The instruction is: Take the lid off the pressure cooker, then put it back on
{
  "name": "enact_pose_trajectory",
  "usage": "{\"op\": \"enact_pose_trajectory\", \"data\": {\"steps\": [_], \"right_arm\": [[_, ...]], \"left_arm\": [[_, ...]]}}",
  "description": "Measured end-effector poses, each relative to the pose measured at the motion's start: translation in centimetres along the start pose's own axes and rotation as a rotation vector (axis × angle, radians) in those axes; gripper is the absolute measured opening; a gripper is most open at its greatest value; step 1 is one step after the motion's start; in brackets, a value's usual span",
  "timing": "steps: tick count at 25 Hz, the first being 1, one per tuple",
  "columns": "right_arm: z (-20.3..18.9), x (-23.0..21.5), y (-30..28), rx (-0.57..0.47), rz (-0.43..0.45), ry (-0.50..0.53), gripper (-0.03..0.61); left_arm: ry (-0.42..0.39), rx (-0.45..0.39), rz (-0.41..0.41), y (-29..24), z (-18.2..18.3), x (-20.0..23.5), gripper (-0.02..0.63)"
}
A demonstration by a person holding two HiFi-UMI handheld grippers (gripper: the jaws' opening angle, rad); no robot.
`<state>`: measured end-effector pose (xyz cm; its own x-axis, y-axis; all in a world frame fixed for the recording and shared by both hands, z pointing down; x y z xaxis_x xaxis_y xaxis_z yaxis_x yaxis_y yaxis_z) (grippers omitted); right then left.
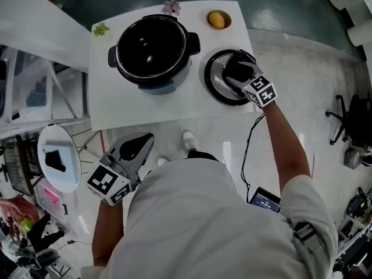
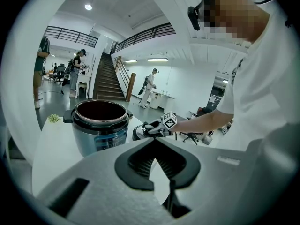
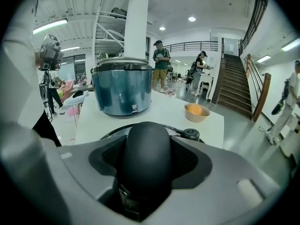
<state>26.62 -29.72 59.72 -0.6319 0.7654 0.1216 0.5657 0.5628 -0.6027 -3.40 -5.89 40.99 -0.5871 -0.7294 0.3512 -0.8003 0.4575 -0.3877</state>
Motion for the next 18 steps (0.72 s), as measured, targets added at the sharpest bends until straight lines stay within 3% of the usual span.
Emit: {"op": "enact_pose_trajectory", "data": {"steps": [18], "right_arm": [[7.1,-1.6,9.3,-0.045,-0.037,-0.028,0.291]], "left_arm": [[-0.024,-0.067,-0.054,3.7,-0.8,-0.1,0.006]]}}
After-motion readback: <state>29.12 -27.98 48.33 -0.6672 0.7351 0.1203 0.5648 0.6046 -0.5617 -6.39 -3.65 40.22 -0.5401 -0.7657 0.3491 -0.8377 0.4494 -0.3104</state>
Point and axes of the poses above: the fingertips, and each gripper's own axes: y backward along the fingers, x to its left, z out of its top, the point moved 5 cm from there along y, backward along the fingers, and after that the axes turned 8 degrees about -z, right-handed, at the moved point
